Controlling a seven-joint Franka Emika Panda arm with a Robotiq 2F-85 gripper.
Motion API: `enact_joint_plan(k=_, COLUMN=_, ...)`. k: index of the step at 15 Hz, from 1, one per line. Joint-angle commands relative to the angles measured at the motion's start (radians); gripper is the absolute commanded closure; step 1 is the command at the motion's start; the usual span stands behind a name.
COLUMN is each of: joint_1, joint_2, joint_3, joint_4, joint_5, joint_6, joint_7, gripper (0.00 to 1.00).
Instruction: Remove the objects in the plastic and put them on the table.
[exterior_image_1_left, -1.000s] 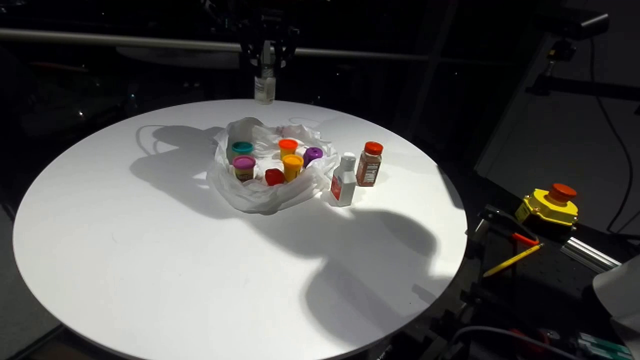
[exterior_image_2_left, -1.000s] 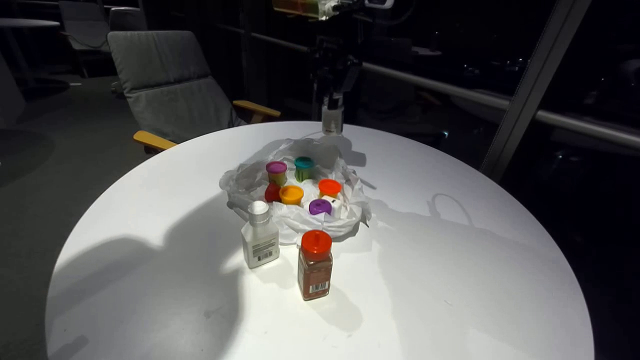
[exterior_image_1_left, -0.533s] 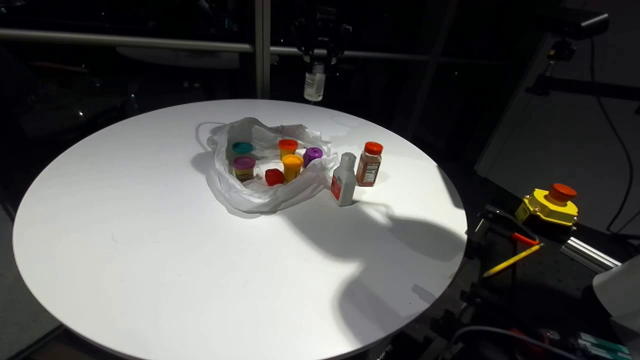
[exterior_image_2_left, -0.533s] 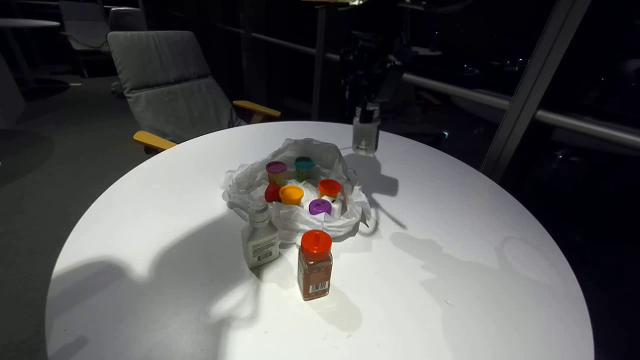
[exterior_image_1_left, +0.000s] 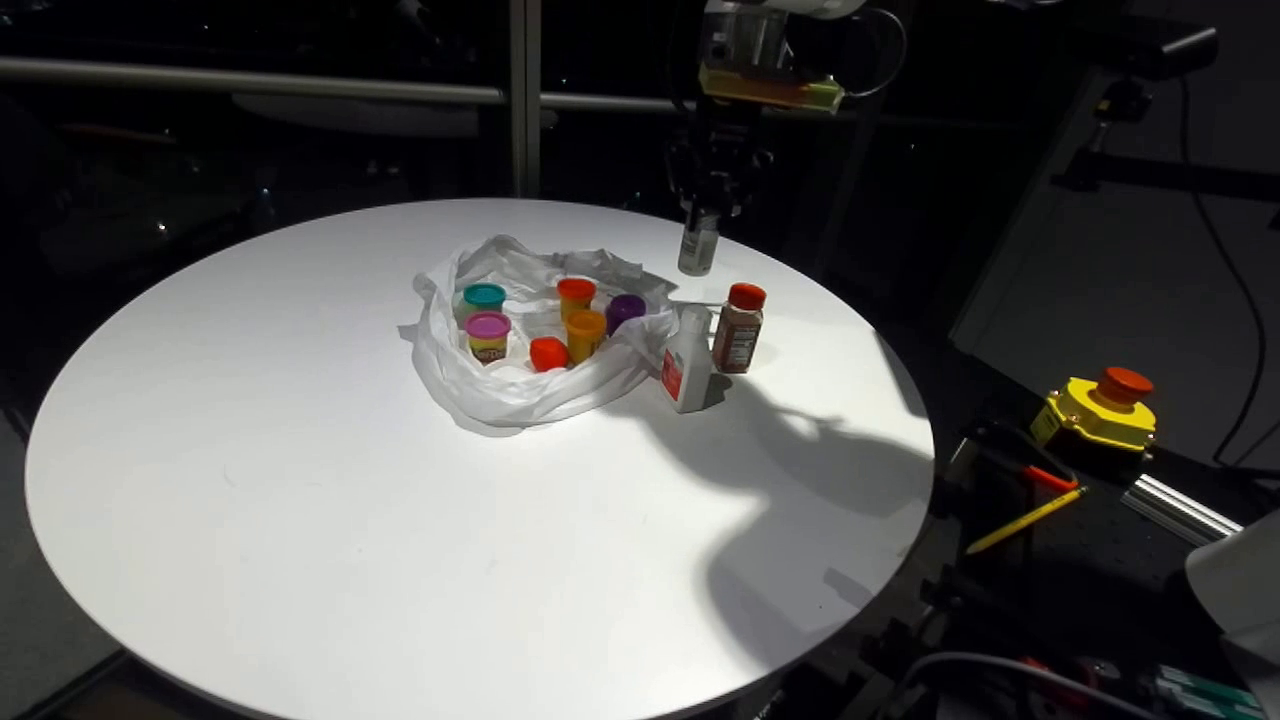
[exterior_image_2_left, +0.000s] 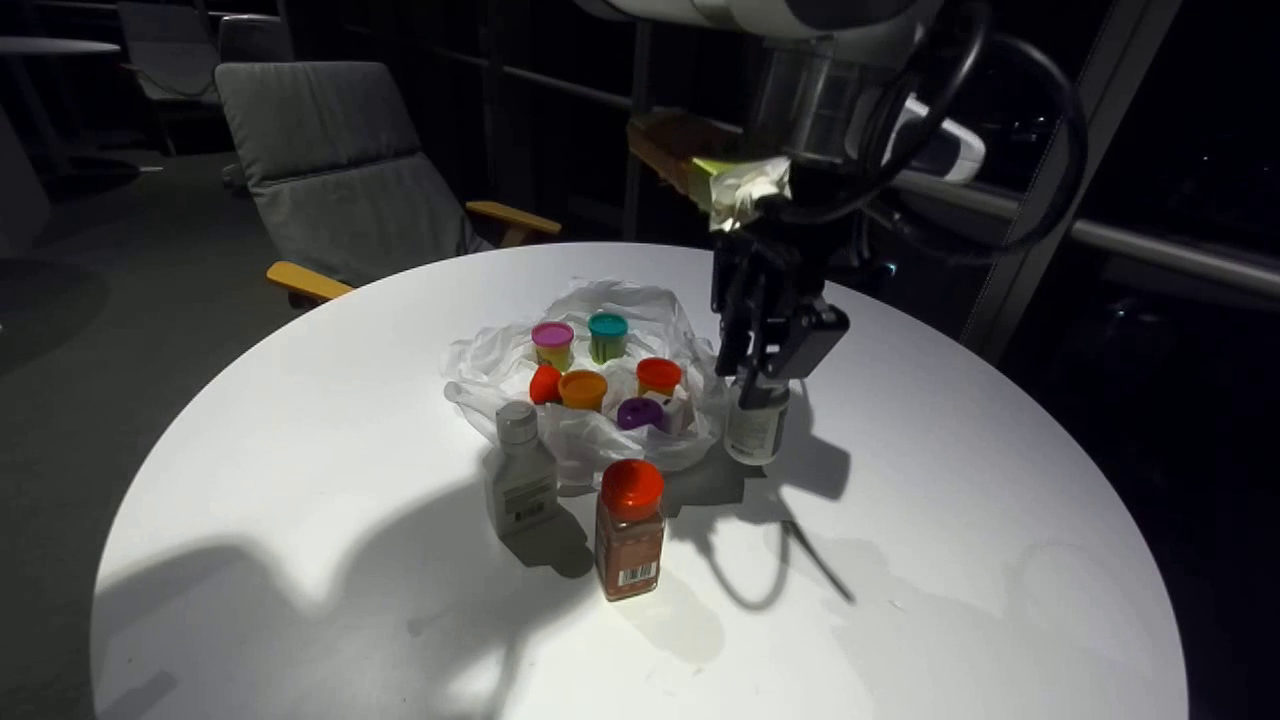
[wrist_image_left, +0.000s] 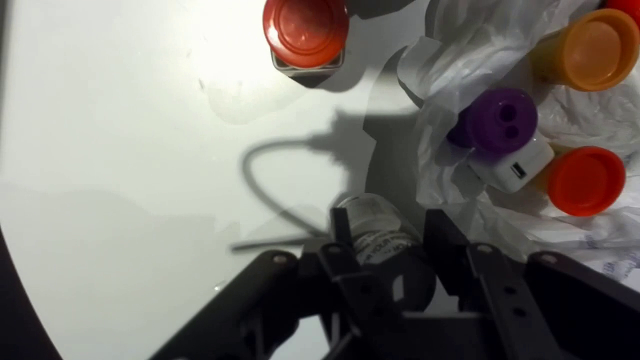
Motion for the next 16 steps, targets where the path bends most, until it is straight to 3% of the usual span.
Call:
enact_joint_plan(k=1, joint_1=-0.015, joint_2=-0.001, joint_3=0.016, joint_4=-0.053, joint_5=0.049, joint_6=0.067, joint_7=-0.034, gripper=0.83)
enact_joint_plan(k=11, joint_1=-0.027, joint_2=0.059, joint_3=0.023, joint_4=-0.047, joint_5=0.082, joint_6=0.078, joint_7=-0.072, gripper=0.83)
enact_joint_plan(k=12, joint_1=-0.03, joint_2=0.056, joint_3=0.023, joint_4=-0.049, joint_5=0.083, joint_6=0.078, joint_7=-0.079, gripper=0.33)
enact_joint_plan(k=13, joint_1=-0.035, joint_2=0.049, joint_3=0.023, joint_4=-0.053, joint_5=0.087, joint_6=0.079, joint_7=-0.084, gripper=0.32)
enact_joint_plan(k=16, joint_1=-0.037, joint_2=-0.011, joint_3=0.008, joint_4=-0.089, joint_5=0.074, joint_6=0.103, joint_7=-0.089, gripper=0.1)
